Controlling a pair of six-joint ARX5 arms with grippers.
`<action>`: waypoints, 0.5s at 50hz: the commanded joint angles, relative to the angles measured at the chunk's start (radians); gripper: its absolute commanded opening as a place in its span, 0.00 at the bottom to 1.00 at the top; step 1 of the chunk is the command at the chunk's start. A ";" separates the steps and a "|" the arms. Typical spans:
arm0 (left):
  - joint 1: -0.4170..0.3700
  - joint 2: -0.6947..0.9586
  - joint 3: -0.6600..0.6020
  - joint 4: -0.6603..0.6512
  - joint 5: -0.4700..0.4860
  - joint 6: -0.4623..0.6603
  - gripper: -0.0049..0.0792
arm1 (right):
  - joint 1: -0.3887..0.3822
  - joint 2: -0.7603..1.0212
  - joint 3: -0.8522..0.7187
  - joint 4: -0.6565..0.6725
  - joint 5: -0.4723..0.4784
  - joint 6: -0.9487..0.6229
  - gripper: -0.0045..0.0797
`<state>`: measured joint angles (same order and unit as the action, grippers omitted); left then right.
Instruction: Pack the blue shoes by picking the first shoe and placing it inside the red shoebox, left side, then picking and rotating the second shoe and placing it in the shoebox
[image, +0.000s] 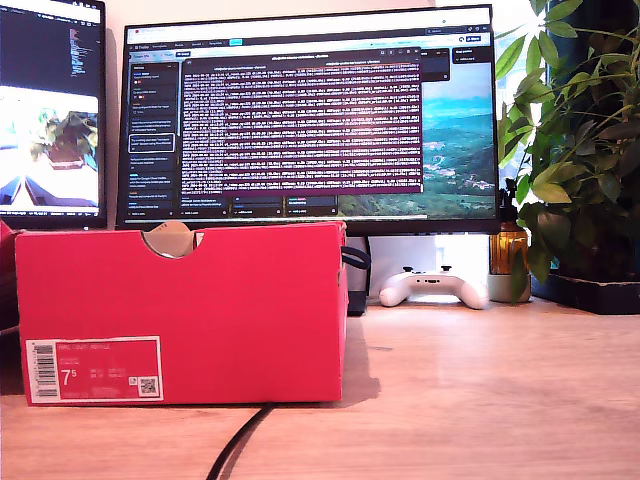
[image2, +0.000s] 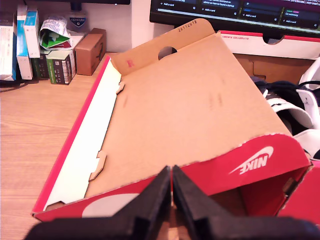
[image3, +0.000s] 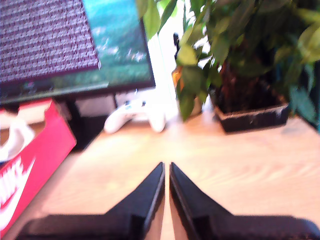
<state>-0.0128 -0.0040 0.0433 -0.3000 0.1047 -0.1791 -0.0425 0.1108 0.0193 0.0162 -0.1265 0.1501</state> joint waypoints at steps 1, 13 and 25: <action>-0.003 -0.008 -0.022 -0.027 0.001 0.004 0.03 | -0.013 -0.023 -0.016 -0.027 -0.014 -0.011 0.05; -0.003 -0.008 -0.022 -0.027 0.002 0.004 0.03 | -0.024 -0.080 -0.016 -0.174 -0.039 -0.010 0.05; -0.003 -0.008 -0.022 -0.027 0.000 0.004 0.03 | -0.051 -0.110 -0.015 -0.167 -0.039 -0.005 0.05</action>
<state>-0.0128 -0.0040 0.0433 -0.3000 0.1040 -0.1787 -0.0887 0.0074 0.0166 -0.1551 -0.1669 0.1379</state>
